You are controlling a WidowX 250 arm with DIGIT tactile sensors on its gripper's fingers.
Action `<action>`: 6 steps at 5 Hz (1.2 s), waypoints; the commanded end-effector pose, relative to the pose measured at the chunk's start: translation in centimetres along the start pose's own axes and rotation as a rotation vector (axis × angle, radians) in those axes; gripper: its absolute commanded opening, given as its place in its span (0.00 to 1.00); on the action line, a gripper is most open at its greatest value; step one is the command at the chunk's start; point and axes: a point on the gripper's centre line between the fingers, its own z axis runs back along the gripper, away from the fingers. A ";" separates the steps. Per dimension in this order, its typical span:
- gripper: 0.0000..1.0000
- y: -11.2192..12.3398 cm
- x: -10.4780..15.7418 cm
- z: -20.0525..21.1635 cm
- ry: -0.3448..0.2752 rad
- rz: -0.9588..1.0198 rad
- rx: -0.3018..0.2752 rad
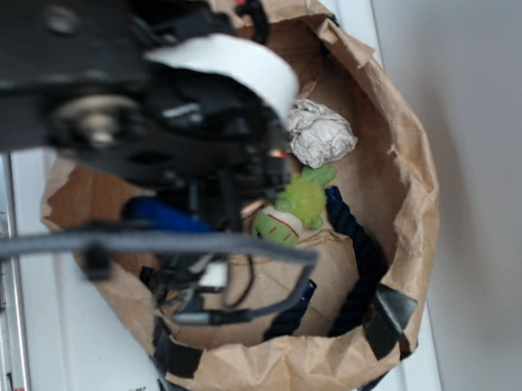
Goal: Grab the white paper.
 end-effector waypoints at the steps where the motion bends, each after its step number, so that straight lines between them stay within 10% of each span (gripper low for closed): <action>1: 1.00 1.7 2.4 -0.2 -0.049 -0.018 0.015; 5: 1.00 3.1 4.5 -3.3 -0.020 0.167 0.033; 6: 1.00 3.6 6.8 -5.8 -0.042 0.340 0.145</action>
